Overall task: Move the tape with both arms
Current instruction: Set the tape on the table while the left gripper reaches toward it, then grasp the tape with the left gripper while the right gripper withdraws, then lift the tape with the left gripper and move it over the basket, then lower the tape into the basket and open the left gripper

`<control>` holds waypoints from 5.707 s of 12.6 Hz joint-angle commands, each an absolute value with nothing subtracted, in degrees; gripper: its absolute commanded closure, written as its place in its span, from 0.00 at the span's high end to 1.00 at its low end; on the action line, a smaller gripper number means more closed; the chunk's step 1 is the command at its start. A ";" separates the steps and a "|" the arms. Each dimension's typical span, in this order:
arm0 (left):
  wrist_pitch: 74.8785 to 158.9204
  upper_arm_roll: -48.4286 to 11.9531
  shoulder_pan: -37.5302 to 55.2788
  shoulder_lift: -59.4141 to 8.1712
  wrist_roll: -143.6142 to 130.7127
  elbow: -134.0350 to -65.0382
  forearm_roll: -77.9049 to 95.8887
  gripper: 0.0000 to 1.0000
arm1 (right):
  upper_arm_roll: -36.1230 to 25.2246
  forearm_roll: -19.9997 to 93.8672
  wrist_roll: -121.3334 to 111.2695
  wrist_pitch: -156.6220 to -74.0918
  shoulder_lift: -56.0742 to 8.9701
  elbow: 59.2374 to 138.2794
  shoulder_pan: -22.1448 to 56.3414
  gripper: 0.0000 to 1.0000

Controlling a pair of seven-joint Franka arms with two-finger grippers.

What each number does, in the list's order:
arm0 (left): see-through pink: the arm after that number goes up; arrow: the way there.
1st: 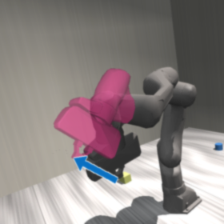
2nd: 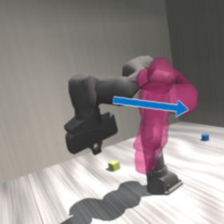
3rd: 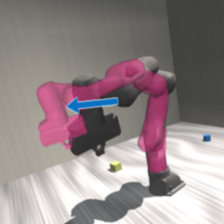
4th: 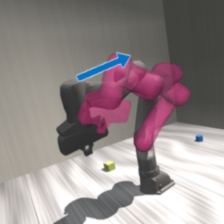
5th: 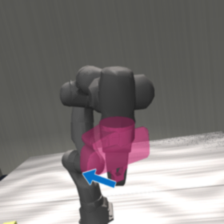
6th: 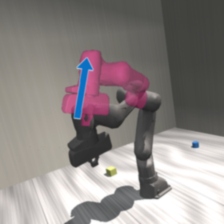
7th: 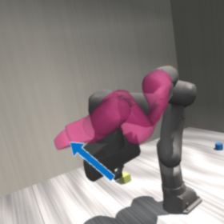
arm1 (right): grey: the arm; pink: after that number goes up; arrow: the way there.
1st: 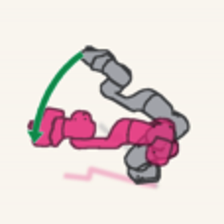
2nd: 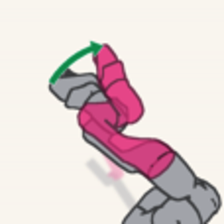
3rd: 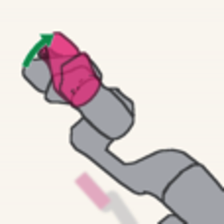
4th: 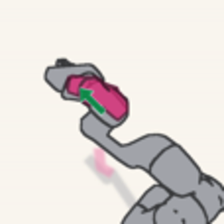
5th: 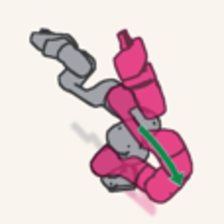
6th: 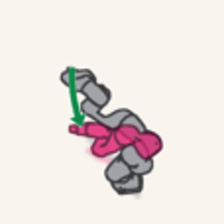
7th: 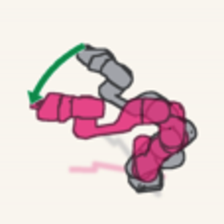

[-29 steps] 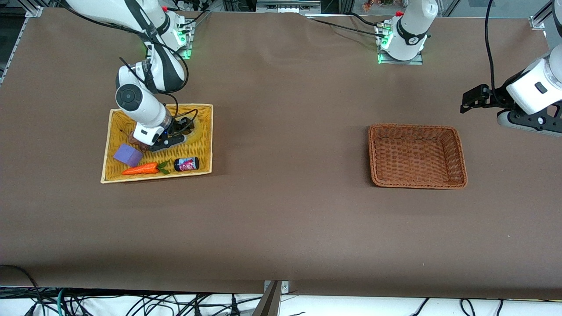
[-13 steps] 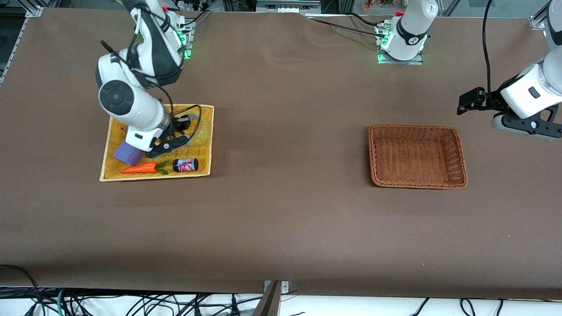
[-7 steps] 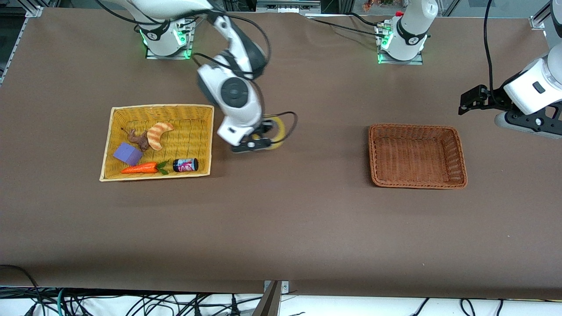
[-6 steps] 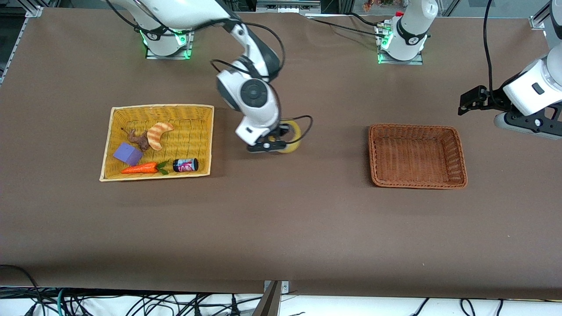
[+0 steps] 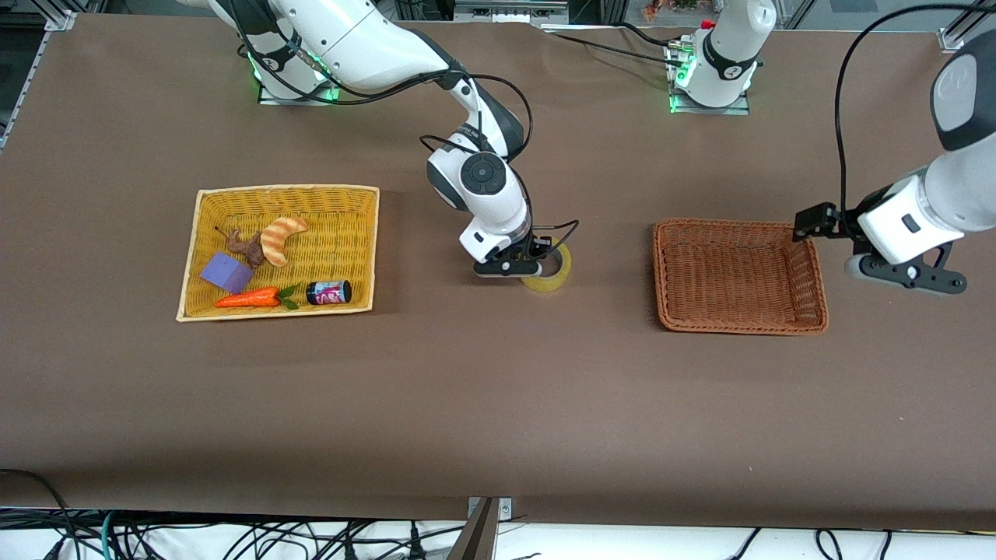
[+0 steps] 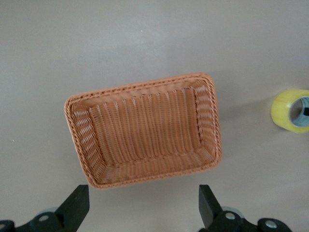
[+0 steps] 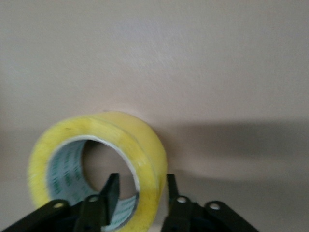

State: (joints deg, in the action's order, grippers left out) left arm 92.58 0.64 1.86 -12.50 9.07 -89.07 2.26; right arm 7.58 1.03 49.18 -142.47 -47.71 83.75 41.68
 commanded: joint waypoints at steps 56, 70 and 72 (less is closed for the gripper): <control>104.58 -4.68 0.26 -19.60 5.35 -99.57 -7.82 0.00 | -0.09 1.14 -0.97 -95.10 0.62 95.98 0.62 1.00; 148.18 -0.18 -0.79 -21.53 5.63 -128.50 -8.17 0.00 | -0.09 1.23 -1.05 -94.31 0.62 95.98 0.70 1.00; 148.10 -0.18 -0.79 -21.62 5.54 -128.06 -8.17 0.02 | -0.09 1.14 -0.97 -94.39 0.62 95.98 0.70 1.00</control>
